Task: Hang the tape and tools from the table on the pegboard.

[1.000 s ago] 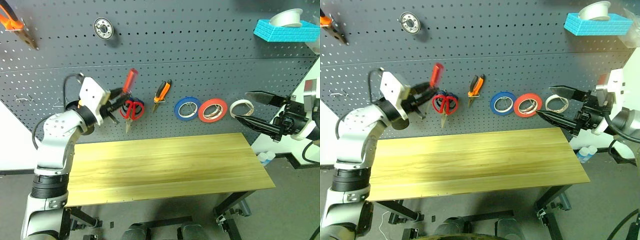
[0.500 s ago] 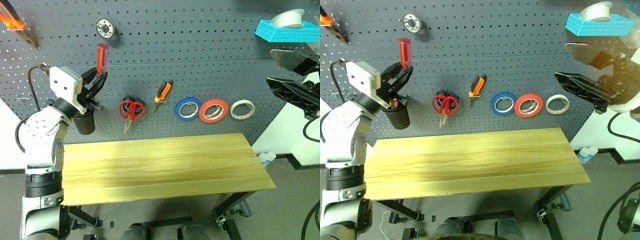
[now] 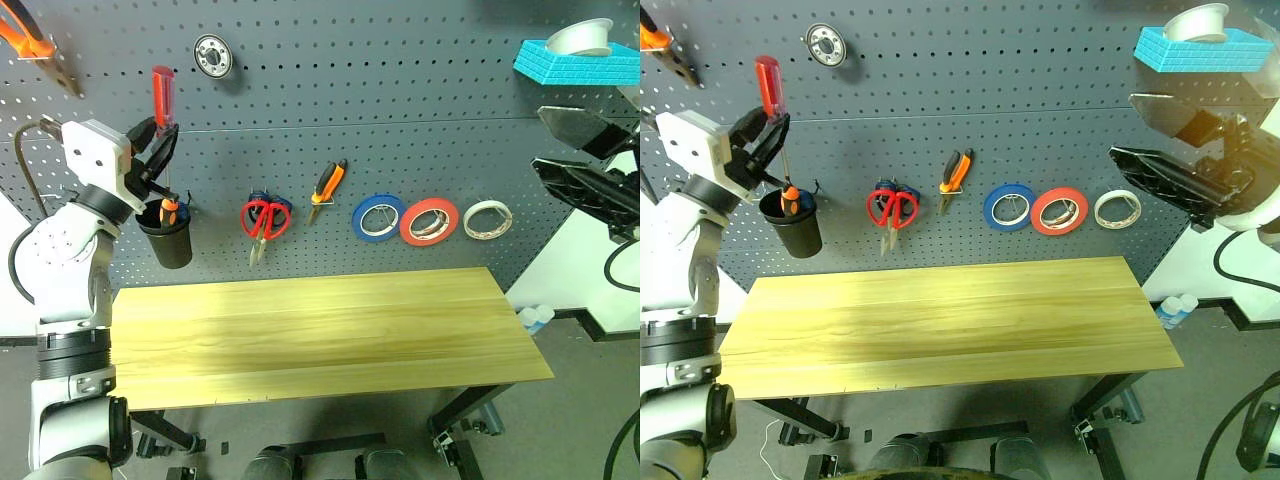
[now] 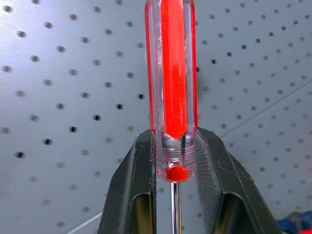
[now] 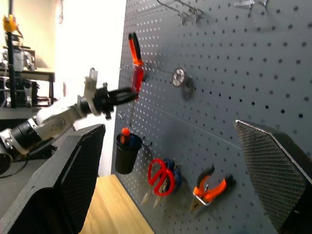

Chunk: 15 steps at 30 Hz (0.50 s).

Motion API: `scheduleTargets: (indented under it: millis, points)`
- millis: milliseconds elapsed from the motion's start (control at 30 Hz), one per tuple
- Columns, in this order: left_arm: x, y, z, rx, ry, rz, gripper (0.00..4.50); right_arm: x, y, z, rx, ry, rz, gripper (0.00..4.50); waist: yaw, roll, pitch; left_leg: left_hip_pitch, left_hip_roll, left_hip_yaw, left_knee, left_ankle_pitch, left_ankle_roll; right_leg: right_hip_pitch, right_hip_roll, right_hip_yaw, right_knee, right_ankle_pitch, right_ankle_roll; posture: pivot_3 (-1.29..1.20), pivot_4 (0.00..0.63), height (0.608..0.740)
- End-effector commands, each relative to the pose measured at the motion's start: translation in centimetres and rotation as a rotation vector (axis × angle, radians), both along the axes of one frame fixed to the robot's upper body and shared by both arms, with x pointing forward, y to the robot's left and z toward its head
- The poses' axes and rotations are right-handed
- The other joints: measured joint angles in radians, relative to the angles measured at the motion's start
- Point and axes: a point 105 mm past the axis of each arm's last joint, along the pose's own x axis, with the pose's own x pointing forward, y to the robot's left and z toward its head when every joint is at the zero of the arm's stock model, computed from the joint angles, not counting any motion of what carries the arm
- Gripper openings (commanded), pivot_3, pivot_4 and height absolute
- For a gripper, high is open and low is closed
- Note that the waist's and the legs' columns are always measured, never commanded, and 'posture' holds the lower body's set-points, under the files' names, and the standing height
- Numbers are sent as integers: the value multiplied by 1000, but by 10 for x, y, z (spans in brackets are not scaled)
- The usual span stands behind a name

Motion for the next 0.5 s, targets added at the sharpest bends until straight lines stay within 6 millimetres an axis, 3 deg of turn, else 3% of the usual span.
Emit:
scheduleTargets:
  millis: [33, 233, 500]
  points:
    - [-9, 11, 25, 22, -106, 42, 691, -3, 1, 5, -13, -40, -4, 4500, 1, 0, 0, 0, 0, 0, 0, 0, 0, 0, 0, 0, 0, 0, 0, -113, 0, 717]
    - [-15, 15, 31, 38, -137, 58, 691, 0, 0, 2, -24, -33, -12, 4500, 8, 0, 0, 0, 0, 0, 0, 0, 0, 0, 0, 0, 0, 0, 0, -111, 0, 717]
    - [-4, 32, 4, -49, -69, 113, 691, 1, -2, -1, -35, -9, -23, 4500, 10, 0, 0, 0, 0, 0, 0, 0, 0, 0, 0, 0, 0, 0, 0, -127, 0, 717]
